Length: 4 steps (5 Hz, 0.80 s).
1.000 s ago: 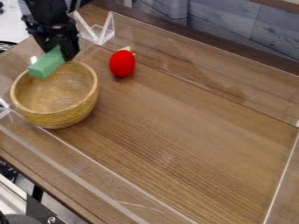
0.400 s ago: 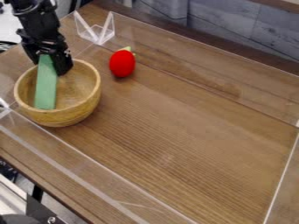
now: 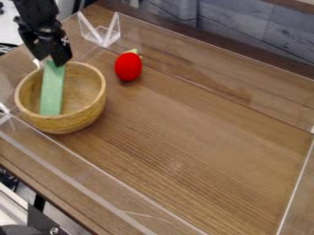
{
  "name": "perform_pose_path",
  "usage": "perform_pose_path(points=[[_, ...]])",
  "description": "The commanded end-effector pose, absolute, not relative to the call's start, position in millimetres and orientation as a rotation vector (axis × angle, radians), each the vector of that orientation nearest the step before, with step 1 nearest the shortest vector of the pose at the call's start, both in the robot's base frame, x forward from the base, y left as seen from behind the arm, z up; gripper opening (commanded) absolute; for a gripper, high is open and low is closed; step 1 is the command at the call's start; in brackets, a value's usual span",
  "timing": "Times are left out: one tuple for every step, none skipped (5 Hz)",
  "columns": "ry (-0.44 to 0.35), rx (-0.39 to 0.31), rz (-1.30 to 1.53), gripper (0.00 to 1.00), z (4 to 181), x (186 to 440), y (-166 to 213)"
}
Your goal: Put the green stick in the brown bowl
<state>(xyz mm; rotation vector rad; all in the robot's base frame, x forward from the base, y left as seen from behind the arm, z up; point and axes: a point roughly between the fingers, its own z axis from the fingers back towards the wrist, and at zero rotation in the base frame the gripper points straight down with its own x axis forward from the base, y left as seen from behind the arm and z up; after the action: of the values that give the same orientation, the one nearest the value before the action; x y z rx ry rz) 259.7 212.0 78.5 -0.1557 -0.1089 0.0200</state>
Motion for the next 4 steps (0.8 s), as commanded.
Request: perform_pose_path(points=[[-0.165,-0.102,0.034,1.0,100.2,271,214],[-0.169,-0.098,0.059,1.0,99.0,276,215],[-0.171,-0.102,0.083,1.0,98.6,280,213],[-0.171,-0.103,0.106,1.0,96.6,283,215]])
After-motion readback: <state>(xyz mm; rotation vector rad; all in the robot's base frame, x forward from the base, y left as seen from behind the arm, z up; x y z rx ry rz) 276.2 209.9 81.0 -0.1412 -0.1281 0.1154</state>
